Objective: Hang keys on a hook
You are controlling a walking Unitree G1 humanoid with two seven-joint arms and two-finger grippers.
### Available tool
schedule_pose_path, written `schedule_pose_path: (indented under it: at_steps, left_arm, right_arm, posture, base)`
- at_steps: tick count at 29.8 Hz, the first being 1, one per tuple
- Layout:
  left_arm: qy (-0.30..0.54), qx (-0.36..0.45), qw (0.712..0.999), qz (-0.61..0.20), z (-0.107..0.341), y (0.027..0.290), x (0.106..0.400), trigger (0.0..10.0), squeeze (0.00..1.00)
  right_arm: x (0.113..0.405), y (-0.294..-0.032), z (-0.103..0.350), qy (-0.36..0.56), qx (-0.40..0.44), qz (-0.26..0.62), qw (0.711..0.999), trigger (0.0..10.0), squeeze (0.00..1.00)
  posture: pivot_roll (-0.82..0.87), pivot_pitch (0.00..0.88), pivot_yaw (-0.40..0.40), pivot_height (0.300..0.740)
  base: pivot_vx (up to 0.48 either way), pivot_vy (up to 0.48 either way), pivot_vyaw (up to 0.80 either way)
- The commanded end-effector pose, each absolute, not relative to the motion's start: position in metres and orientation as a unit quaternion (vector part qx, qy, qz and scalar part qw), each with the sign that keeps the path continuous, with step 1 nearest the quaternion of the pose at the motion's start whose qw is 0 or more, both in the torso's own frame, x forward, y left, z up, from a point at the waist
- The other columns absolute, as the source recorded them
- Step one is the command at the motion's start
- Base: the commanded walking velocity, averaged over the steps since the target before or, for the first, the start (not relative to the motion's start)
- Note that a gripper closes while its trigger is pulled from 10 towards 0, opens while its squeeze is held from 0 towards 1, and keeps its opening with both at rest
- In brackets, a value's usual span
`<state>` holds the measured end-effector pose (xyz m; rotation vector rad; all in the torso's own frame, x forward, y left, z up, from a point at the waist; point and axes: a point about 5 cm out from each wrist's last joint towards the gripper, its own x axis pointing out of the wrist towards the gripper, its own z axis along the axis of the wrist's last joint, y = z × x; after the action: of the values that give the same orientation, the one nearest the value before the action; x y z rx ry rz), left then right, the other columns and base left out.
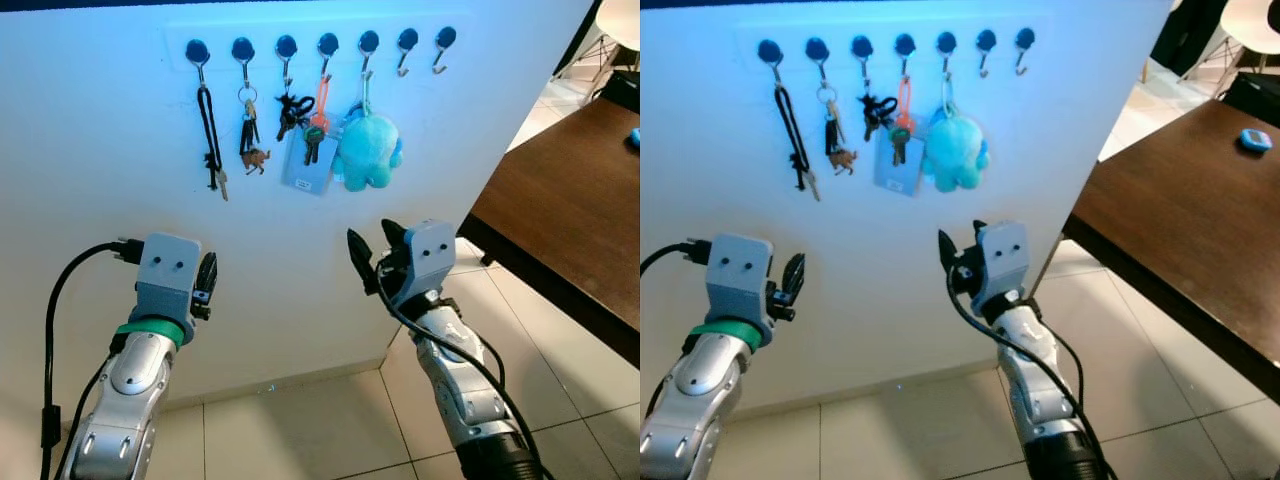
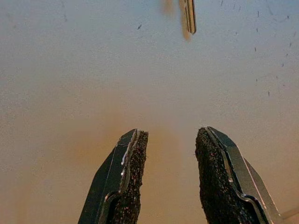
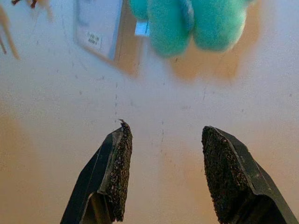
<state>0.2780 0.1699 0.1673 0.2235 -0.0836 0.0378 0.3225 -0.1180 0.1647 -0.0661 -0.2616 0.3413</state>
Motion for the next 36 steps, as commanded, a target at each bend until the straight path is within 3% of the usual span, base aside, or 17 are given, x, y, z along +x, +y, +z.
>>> schedule_pose_path:
  at_steps: [1, 36]
  left_arm:
    - [-0.033, 0.115, 0.992, 0.026, 0.1609, 0.1724, 0.2748, 10.0, 0.0]
    - [-0.035, 0.113, 0.993, 0.029, 0.1597, 0.1729, 0.2743, 10.0, 0.0]
  right_arm:
    - [0.3213, -0.1166, 0.1592, -0.123, -0.032, 0.17, 0.977, 10.0, 0.0]
    - [0.3217, -0.116, 0.1583, -0.126, -0.036, 0.169, 0.977, 10.0, 0.0]
  posture:
    - [-0.04, 0.062, 0.054, 0.74]
    - [-0.03, 0.062, 0.055, 0.74]
  base:
    - [-0.386, 0.0, 0.0]
    - [-0.391, 0.0, 0.0]
